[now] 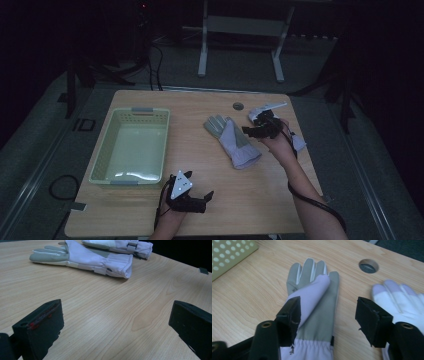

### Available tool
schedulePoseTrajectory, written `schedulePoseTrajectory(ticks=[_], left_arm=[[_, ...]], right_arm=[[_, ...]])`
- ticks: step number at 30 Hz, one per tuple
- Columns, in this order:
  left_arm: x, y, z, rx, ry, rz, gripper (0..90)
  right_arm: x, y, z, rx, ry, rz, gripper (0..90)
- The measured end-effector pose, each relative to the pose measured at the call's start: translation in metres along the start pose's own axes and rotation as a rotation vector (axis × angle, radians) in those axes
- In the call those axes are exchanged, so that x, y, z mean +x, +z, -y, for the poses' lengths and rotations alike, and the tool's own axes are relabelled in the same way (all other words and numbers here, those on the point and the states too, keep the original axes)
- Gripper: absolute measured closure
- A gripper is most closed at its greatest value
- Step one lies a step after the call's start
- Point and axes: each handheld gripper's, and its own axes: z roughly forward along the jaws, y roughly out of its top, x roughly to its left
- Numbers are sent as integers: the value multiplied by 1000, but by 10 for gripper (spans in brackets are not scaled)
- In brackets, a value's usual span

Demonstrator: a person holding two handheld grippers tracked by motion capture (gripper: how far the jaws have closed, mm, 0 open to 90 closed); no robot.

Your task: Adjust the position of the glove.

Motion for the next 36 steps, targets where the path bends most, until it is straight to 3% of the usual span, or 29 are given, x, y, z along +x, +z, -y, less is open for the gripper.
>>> schedulePoseTrajectory(ticks=[6, 13, 18, 20, 21, 26, 30, 31, 33, 36], left_arm=[[0, 0, 0, -2, -4, 4, 0], [0, 0, 0, 0, -5, 5, 0], [0, 0, 0, 0, -7, 6, 0], [0, 0, 0, 1, -6, 6, 0], [0, 0, 0, 1, -5, 5, 0], [0, 0, 0, 3, -6, 5, 0], [1, 0, 0, 5, -9, 5, 0], [1, 0, 0, 5, -10, 5, 0], [1, 0, 0, 5, -11, 5, 0], [1, 0, 0, 5, -11, 5, 0]], right_arm=[[1, 27, 2, 76, -10, -13, 417], [1, 55, 14, 127, -20, -24, 471], [5, 80, 26, 234, -57, 9, 489], [4, 82, 27, 234, -33, -2, 490], [-1, 83, 27, 246, 10, -26, 508], [-4, 83, 27, 245, 20, -72, 589], [-1, 82, 28, 236, 8, -72, 690], [4, 81, 28, 228, -18, -51, 746], [8, 80, 28, 216, -24, -27, 787], [8, 74, 28, 186, 47, -44, 813]])
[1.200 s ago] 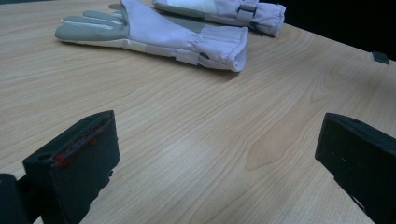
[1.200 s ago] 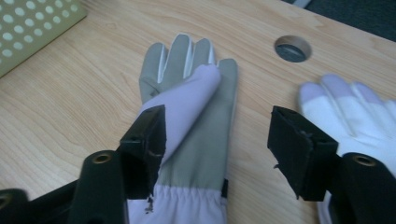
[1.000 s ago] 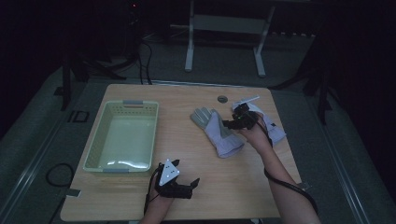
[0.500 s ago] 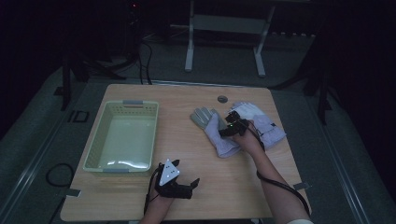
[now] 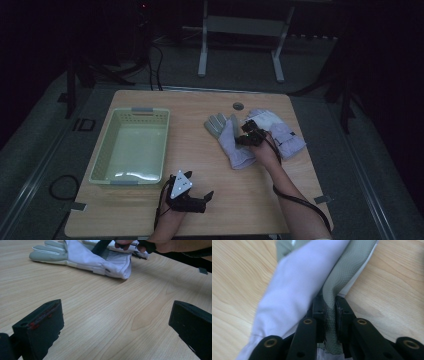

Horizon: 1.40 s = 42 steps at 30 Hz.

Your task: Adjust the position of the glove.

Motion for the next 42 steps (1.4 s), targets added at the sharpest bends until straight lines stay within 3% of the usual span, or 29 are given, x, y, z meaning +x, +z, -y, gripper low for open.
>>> schedulePoseTrajectory(ticks=[3, 4, 10, 16, 23, 26, 31, 35, 36, 42], left_arm=[[0, 0, 0, 0, -2, 1, 0], [0, 0, 0, -1, -3, 1, 0], [0, 0, 0, -1, -4, -1, 0], [0, -1, 0, -3, -1, -1, 0], [0, -1, 0, -5, 0, 0, 0], [-1, 0, 0, -4, 3, 2, 0], [0, 0, 0, 0, 0, 4, 0], [0, 0, 0, -4, 1, 2, 0], [0, 0, 0, -3, 3, 2, 0], [0, 0, 0, -1, 1, 3, 0]], right_arm=[[3, -7, 0, -35, 14, 0, 816], [7, -15, -1, -79, 35, -16, 820], [20, -44, -5, -218, 139, -47, 820], [38, -68, -7, -346, 225, -31, 820], [52, -79, -2, -415, 346, -53, 819], [61, -77, 5, -439, 350, -69, 816], [75, -67, 19, -432, 378, -69, 817], [84, -54, 29, -395, 376, -32, 817], [86, -50, 32, -388, 363, -4, 817], [86, -29, 46, -322, 394, 26, 816]])
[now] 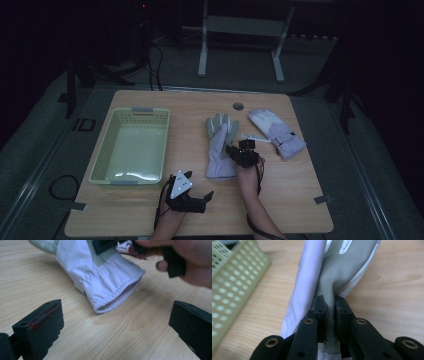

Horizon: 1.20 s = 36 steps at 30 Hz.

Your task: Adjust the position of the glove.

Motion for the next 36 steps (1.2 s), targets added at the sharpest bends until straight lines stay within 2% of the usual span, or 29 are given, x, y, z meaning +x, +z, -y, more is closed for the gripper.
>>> schedulePoseTrajectory(ticks=[10, 15, 20, 22, 27, 32, 36], left_arm=[[0, 0, 0, 0, 0, 4, 0], [0, 0, 0, 0, 0, 5, 0], [0, 0, 0, 1, -3, 6, 0], [0, 0, 0, 1, -1, 8, 0], [1, 0, 0, 2, -3, 6, 0], [1, 0, 0, 3, -7, 5, 0], [1, 0, 0, 3, -8, 5, 0]], right_arm=[[-8, 20, 14, 53, 29, 48, 789], [-10, 23, 13, 63, 8, 55, 755], [-11, 19, 9, 80, -5, 59, 608], [-11, 16, 6, 101, -24, 64, 569], [-13, 5, -2, 101, -115, 81, 507], [-14, -1, -9, 139, -183, 53, 495], [-15, -5, -13, 154, -212, 13, 496]])
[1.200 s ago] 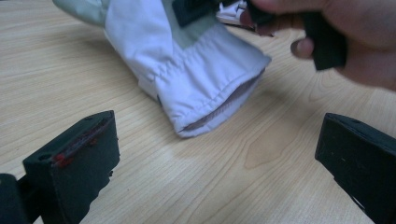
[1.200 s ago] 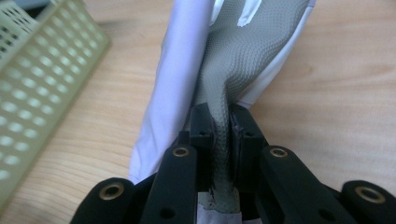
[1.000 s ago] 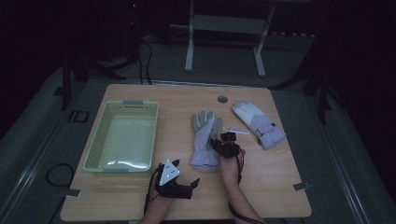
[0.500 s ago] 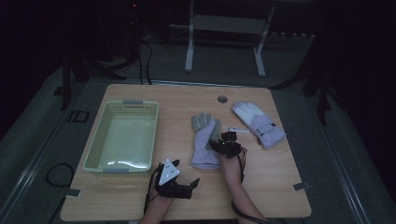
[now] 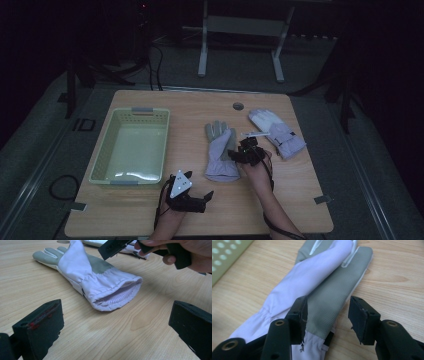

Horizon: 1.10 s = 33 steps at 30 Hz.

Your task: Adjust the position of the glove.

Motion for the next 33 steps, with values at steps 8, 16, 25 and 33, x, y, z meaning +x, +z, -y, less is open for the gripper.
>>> schedulePoseTrajectory(ticks=[8, 16, 25, 33], left_arm=[[0, 0, 0, -1, -1, -1, 0], [0, 0, 0, -1, -3, -2, 0], [0, 0, 0, 0, -6, -2, 0], [0, 0, 0, -1, -4, -3, 0]], right_arm=[[-9, -21, -4, -47, -117, -40, 495], [-34, -38, -8, -60, -184, -19, 492], [-88, -60, -5, -92, -152, 12, 514], [-129, -78, -5, -116, -122, 76, 526]])
